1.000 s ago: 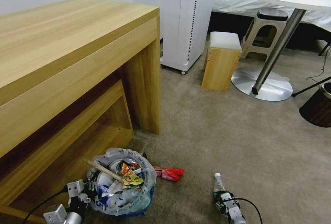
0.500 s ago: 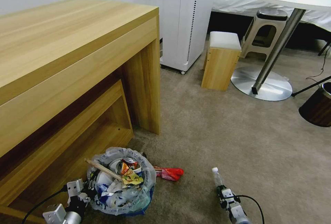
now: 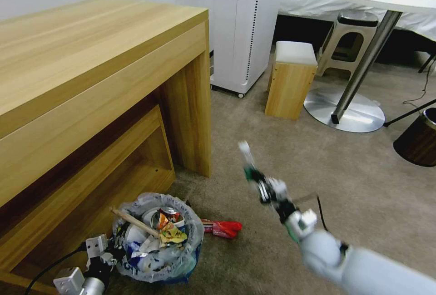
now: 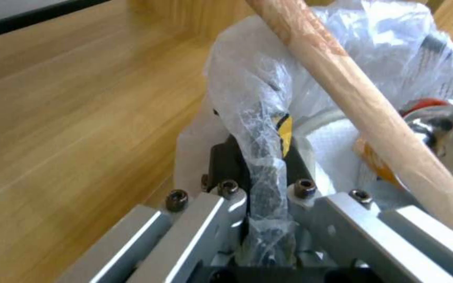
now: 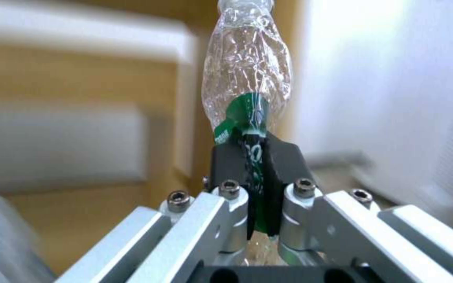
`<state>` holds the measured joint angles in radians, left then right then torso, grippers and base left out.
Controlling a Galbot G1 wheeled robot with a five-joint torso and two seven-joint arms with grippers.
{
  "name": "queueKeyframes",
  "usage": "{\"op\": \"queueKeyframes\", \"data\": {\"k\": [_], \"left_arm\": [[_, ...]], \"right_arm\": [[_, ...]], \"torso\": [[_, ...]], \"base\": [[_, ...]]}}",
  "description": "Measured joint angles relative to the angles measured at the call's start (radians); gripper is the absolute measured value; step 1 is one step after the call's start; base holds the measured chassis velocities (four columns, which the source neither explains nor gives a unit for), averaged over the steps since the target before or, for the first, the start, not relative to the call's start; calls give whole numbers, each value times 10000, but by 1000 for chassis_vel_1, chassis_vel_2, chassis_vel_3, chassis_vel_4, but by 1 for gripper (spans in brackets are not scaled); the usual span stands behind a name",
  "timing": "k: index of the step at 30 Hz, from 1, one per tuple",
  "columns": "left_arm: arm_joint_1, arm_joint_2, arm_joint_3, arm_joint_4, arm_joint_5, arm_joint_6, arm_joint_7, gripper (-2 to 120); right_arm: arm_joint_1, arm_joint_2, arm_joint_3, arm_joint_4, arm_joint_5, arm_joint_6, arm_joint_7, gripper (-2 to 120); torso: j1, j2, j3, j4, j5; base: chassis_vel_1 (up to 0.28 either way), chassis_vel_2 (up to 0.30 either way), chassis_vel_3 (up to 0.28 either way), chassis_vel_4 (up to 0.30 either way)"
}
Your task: Pick up the trash bin and place the garbage on the floor into it.
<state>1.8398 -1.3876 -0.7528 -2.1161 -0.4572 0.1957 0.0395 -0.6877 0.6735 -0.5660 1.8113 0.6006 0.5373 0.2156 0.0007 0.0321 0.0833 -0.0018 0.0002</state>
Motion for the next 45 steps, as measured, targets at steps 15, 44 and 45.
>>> {"op": "queueKeyframes", "data": {"k": [15, 44, 45], "left_arm": [[250, -173, -3, -552, 101, 150, -14, 3], [537, -299, -183, -1170, 96, 112, -1, 3], [528, -299, -183, -1155, 94, 102, 3, 3]], "right_arm": [[3349, 512, -4733, 350, 860, 719, -1544, 3], [4981, 2581, -7622, -1209, 1843, 143, -641, 3], [4969, 2586, -7640, -1208, 1844, 123, -567, 3]], "torso": [[0, 0, 0, -4, -3], [0, 2, 0, -4, -2], [-1, 2, -1, -4, -2]], "base": [[0, 0, 0, 0], [0, 0, 0, 0], [0, 0, 0, 0]]}}
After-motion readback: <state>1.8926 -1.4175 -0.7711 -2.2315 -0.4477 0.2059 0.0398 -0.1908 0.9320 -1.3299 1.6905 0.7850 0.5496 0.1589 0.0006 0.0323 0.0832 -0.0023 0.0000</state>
